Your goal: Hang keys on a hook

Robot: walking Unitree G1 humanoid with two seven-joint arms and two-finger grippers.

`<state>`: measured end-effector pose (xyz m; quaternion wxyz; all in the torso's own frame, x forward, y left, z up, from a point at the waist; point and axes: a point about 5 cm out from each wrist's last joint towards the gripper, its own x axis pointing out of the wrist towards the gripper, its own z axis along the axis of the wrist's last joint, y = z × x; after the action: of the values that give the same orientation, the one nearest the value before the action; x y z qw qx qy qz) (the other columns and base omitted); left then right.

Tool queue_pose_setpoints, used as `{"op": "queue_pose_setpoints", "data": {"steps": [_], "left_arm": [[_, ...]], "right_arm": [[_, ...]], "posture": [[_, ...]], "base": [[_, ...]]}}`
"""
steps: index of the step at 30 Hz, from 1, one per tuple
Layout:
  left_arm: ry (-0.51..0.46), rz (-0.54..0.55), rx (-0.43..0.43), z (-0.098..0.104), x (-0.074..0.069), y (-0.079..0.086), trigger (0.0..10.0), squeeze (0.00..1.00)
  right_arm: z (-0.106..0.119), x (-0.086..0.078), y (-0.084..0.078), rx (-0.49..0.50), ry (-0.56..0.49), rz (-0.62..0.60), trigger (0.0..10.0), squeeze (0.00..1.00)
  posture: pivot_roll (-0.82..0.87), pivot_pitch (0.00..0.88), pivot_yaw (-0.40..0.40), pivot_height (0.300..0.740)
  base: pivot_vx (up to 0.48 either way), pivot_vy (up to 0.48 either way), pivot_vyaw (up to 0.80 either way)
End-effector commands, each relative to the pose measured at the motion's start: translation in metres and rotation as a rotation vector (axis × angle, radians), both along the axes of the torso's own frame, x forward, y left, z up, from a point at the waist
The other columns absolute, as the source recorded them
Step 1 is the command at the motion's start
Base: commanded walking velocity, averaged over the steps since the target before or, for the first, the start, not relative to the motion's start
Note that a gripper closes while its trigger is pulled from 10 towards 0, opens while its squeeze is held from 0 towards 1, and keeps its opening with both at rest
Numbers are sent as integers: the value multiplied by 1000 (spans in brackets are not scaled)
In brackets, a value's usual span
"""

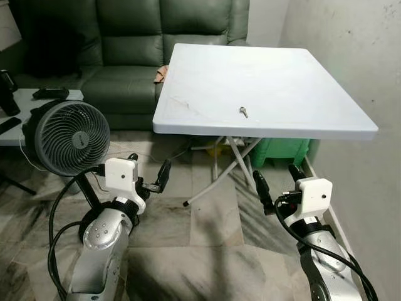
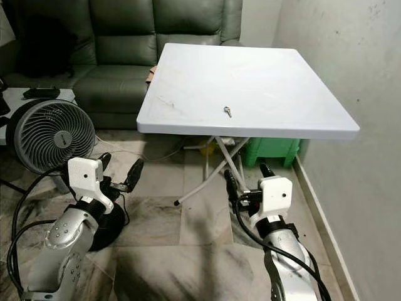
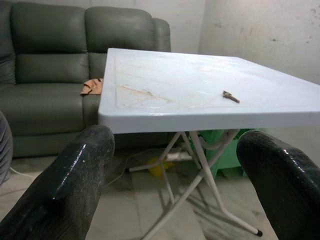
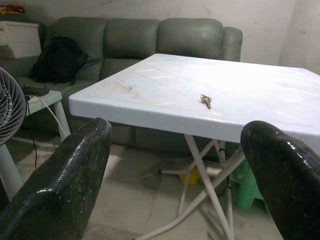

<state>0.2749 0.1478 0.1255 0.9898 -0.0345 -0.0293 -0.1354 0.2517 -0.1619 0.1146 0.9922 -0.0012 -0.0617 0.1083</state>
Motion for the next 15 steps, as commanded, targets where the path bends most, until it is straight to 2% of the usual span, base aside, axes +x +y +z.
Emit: {"op": "queue_pose_setpoints", "data": {"steps": [1,5,15], "left_arm": [[-9,-2,10,3,2,0,10000,0],[-8,-5,10,3,1,0,10000,0],[-6,-8,11,3,0,0,10000,0]], "right_arm": [[5,1,2,3,-17,14,10000,0],[5,0,3,4,-17,15,10000,0],[4,-1,4,8,-11,17,10000,0]], "posture": [[-36,0,7,740],[-33,0,6,740],[-31,0,8,740]], "base": [[281,0,0],[277,0,0],[388,0,0]]}}
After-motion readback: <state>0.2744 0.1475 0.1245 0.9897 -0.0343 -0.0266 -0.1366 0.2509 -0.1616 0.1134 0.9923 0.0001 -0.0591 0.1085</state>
